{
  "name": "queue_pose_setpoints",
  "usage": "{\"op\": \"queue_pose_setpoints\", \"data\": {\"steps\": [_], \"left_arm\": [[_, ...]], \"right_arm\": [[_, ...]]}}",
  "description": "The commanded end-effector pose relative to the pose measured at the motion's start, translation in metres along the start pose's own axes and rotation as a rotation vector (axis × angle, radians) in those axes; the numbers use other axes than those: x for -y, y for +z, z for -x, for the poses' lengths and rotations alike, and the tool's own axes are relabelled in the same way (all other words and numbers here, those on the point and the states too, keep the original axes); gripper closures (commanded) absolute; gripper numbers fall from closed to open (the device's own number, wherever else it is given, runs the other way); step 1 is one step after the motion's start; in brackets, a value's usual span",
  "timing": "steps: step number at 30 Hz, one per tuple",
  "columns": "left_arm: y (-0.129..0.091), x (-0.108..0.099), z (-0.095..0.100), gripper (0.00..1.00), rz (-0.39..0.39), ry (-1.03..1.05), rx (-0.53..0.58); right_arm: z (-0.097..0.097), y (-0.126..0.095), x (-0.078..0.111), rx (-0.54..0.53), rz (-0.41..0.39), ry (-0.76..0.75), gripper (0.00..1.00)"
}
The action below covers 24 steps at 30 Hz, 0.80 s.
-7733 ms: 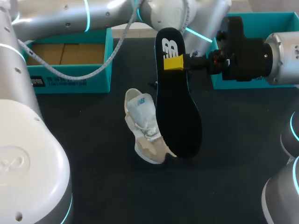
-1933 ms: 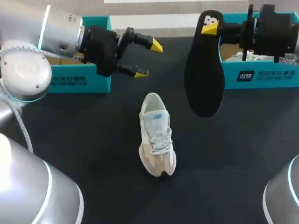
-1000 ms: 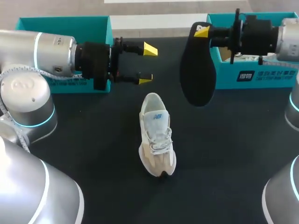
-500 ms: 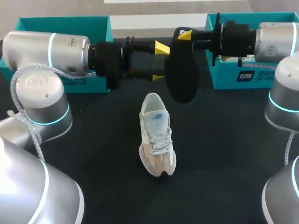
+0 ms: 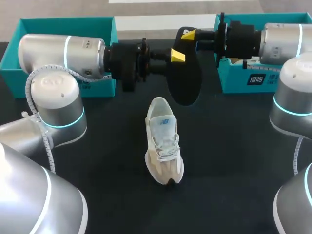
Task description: Take the shoe out of the shoebox, open the shoe tongue, remove and reinsert the insole, then place the shoe into the shoebox
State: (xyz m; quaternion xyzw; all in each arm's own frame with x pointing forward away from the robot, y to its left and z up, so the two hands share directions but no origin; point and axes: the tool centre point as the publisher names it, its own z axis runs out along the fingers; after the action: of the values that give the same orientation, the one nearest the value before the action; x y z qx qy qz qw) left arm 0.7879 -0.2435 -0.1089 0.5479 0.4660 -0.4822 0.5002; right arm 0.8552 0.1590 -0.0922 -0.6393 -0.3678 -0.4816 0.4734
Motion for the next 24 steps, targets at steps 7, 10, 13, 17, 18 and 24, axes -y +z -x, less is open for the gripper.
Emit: {"op": "queue_pose_setpoints", "data": {"steps": [7, 10, 13, 17, 18, 24], "left_arm": [[0.000, -0.002, -0.004, 1.00, 0.022, 0.000, 0.018], [-0.003, -0.002, -0.005, 1.00, 0.024, -0.003, 0.021], [-0.007, 0.000, -0.005, 1.00, 0.024, -0.009, 0.025], [-0.015, 0.003, -0.004, 1.00, 0.023, -0.014, 0.029], [-0.020, 0.005, -0.003, 1.00, 0.024, -0.017, 0.031], [-0.040, 0.008, -0.003, 1.00, 0.046, -0.033, 0.029]], "right_arm": [[0.001, 0.011, 0.003, -0.010, 0.000, 0.010, 1.00], [0.002, 0.011, 0.005, -0.016, -0.007, 0.009, 1.00], [0.000, 0.011, 0.007, -0.011, -0.018, -0.048, 0.59], [-0.002, 0.002, 0.011, 0.003, -0.036, -0.128, 0.00], [-0.002, -0.002, 0.013, 0.006, -0.041, -0.154, 0.00], [0.003, -0.024, 0.026, 0.023, -0.081, -0.237, 0.00]]}}
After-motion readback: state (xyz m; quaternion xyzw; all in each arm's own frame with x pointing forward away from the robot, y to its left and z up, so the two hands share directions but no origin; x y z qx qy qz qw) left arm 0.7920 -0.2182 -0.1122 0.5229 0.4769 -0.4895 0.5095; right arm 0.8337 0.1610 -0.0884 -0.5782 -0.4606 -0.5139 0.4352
